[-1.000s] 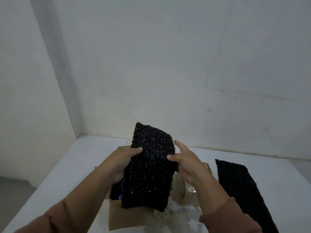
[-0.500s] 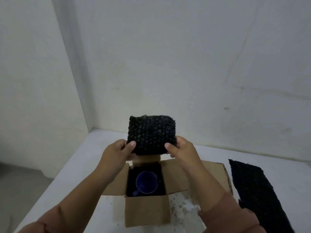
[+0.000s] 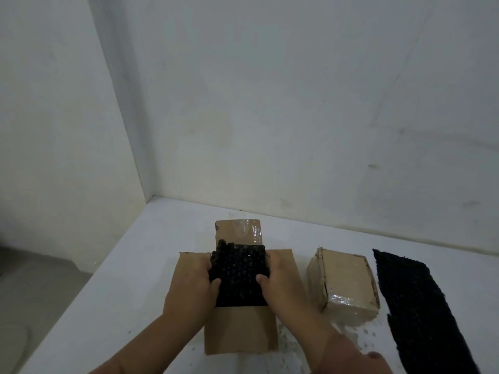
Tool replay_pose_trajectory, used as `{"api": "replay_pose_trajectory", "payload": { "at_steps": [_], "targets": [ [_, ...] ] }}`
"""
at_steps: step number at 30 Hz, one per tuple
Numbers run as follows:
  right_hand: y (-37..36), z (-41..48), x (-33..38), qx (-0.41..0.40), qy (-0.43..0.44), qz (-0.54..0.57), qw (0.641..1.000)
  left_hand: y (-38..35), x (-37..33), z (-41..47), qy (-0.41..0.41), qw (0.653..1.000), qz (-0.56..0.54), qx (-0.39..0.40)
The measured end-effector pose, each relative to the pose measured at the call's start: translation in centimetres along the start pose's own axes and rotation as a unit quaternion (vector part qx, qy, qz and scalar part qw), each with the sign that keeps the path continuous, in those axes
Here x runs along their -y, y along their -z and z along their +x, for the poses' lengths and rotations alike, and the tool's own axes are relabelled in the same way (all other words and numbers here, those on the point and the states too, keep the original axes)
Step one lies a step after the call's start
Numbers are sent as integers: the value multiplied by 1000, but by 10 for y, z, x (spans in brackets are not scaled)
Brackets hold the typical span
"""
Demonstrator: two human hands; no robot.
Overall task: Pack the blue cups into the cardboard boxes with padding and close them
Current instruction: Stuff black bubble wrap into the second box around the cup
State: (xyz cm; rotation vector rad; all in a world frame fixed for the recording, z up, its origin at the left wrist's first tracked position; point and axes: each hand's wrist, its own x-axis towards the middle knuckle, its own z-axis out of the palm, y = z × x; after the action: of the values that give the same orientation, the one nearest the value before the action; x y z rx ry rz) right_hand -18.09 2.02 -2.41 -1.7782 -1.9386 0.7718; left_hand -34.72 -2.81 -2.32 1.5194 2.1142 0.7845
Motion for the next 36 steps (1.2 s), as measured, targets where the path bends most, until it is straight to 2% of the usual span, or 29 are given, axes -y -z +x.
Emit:
{"api": "replay_pose_trajectory", "payload": {
  "at_steps": [3, 5, 8, 10, 11, 13, 15, 19, 22, 28, 32, 34, 36],
  "targets": [
    [1, 1, 0, 6, 46, -48, 998, -3, 0, -1, -36, 998, 48, 13],
    [1, 1, -3, 13, 74, -90, 993, -7, 4, -1, -104, 989, 107, -9],
    [1, 2, -5, -12, 135, -225, 965, -13, 12, 2, -185, 954, 236, 5],
    [5, 3, -2, -14, 180, -261, 948, -11, 13, 9, -211, 933, 289, 22],
    [7, 5, 0, 11, 205, -279, 938, -9, 14, 13, -223, 922, 312, 45],
    [10, 8, 4, 98, 236, -336, 907, -5, 13, 15, -233, 895, 370, 87],
    [12, 11, 6, 152, 234, -394, 876, -3, 10, 15, -221, 886, 388, 123],
    [5, 23, -1, 174, 190, -443, 859, -1, -2, 24, -172, 862, 440, 186],
    [0, 27, -3, 164, 177, -474, 847, -4, 0, 29, -166, 862, 434, 203],
    [-1, 22, 4, 124, 223, -446, 858, -9, 2, 31, -166, 861, 437, 200],
    [-5, 20, -5, 120, 185, -433, 874, -9, 1, 32, -157, 865, 432, 202],
    [0, 21, -8, 116, 183, -382, 898, -7, -3, 31, -155, 863, 436, 201],
    [11, 18, -13, 84, 180, -276, 940, -4, -11, 26, -156, 868, 432, 188]
  ]
}}
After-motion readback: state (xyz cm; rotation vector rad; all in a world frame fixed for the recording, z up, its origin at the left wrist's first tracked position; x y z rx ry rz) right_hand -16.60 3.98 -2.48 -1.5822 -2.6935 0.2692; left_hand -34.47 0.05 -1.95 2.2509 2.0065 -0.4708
